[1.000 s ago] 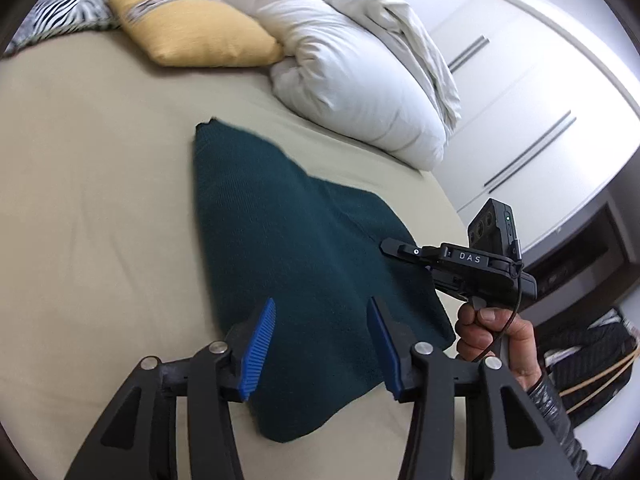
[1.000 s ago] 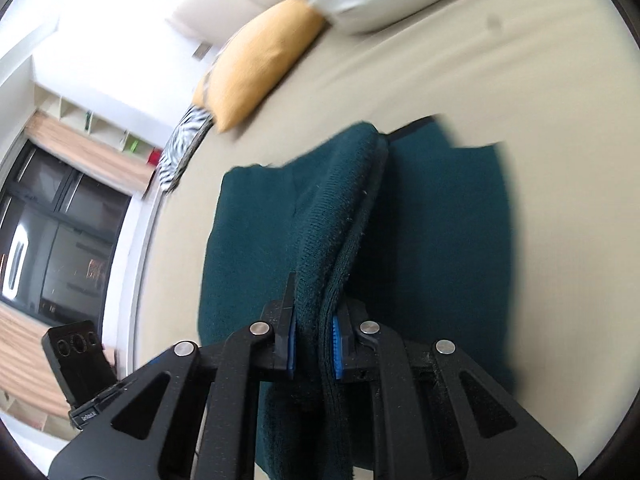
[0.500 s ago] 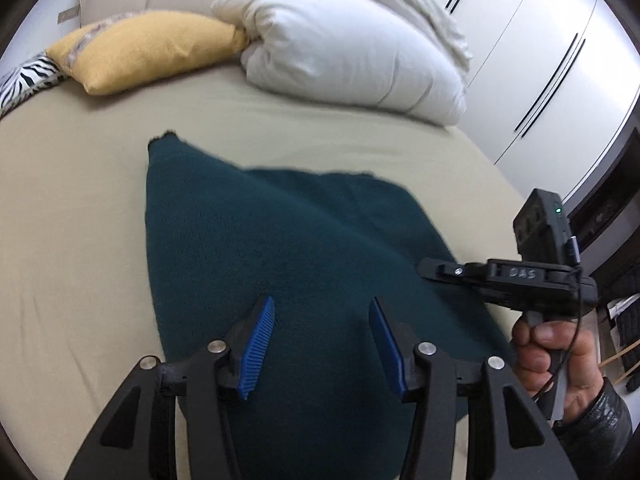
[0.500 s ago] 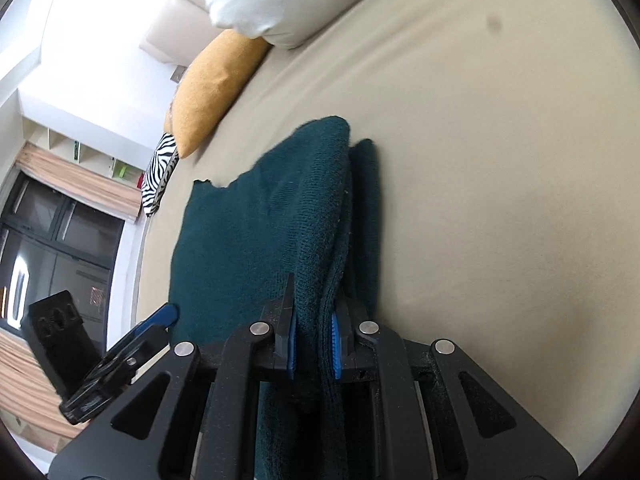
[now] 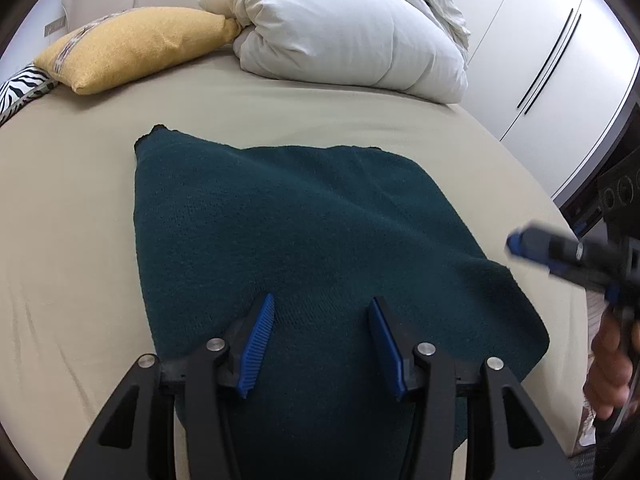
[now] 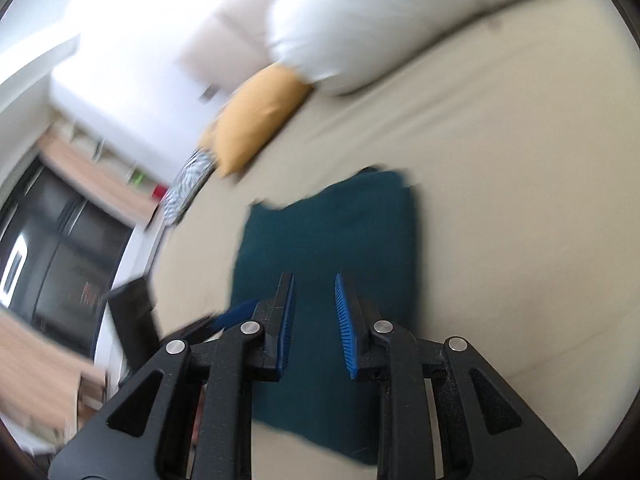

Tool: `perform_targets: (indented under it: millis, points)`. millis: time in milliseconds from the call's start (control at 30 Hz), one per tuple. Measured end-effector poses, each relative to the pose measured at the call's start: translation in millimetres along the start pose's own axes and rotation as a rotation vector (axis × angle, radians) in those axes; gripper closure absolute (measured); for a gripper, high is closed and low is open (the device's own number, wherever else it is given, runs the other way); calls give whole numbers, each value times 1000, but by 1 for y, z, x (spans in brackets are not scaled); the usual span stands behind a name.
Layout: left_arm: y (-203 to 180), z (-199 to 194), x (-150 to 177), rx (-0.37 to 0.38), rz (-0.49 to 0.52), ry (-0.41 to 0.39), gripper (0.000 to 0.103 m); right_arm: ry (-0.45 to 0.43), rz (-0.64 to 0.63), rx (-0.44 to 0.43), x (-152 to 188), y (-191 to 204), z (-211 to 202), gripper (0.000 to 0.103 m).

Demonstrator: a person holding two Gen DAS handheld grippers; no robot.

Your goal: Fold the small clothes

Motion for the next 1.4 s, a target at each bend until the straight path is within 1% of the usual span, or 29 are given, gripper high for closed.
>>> perform_targets:
  millis: [33,67,100,133,167,200,267,333,400,467,500,533,600,667,733,767,800,833,867,900,967,1033,1067,1100,1167,1233,1333,1367,1400]
  points:
    - [0,0,0,-2,4,2,51,33,-20,-12,7,5,6,82]
    - [0,1,1,-2,8,5,51,79,-27,-14,19,-1,13,82]
    - [0,2,1,0,15,11,51,120,-23,9,26,-2,29,83]
    - [1,3,2,-1,22,16,51,161,-8,42,37,-13,42,88]
    - [0,4,2,-5,35,15,50,175,34,4,46,-28,49,96]
    - [-1,4,4,-8,46,16,50,155,79,-55,50,-41,49,103]
    - [-3,5,6,-20,69,15,50,139,164,-103,59,-66,45,103]
    - [-4,4,6,-26,74,11,50,115,153,-83,67,-74,34,103]
    - [-7,-4,4,-23,65,2,51,116,139,-51,69,-74,24,103]
    - [-12,-15,-1,-46,64,-9,52,119,127,-10,64,-69,11,103]
    - [-17,-24,-5,-60,77,-37,52,106,109,12,59,-64,2,97]
    - [-21,-32,-11,-74,101,-68,52,82,91,21,51,-57,-5,95]
    - [-28,-35,-24,-104,138,-96,52,53,76,15,35,-42,-4,95]
    - [-29,-24,-35,-127,159,-74,52,55,68,-51,17,-29,-1,95]
    - [-17,0,-40,-165,146,-4,52,83,26,-51,7,-12,16,95]
    - [-3,17,-37,-167,110,51,52,111,12,-51,3,-8,26,95]
    - [7,24,-35,-144,84,59,52,138,22,-44,3,-8,39,95]
    - [12,24,-34,-123,78,37,52,168,40,-10,3,-12,54,102]
    - [14,24,-35,-116,76,35,52,177,55,14,4,-21,66,103]
    - [13,23,-35,-114,76,37,52,161,82,-17,4,-30,69,103]
    - [14,24,-35,-110,88,43,52,129,152,-74,7,-44,61,103]
    - [17,24,-35,-92,77,35,52,121,140,-49,9,-45,49,103]
    - [19,24,-35,-87,73,32,52,122,129,-30,8,-43,41,101]
    - [18,24,-34,-90,77,30,52,119,113,-17,4,-38,35,96]
    - [16,26,-33,-100,87,30,52,97,81,-1,-11,-25,30,95]
    - [15,27,-33,-101,86,30,51,99,70,-19,-28,-20,27,95]
    - [18,28,-35,-90,74,41,51,147,47,-34,-51,-10,54,95]
    - [18,29,-35,-89,74,45,51,179,60,-24,-55,-12,69,95]
    - [19,30,-35,-89,75,50,51,198,72,-2,-58,-13,85,99]
Point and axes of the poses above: each gripper's, at about its wrist camera, not at the fingertips, and z roughly the way its jaws point, y to its left, x to its underside, the point moved 3 cm from there along z, roughly the way its jaws point, and after that the axes turned 13 degrees about x, right-handed, at the moved point
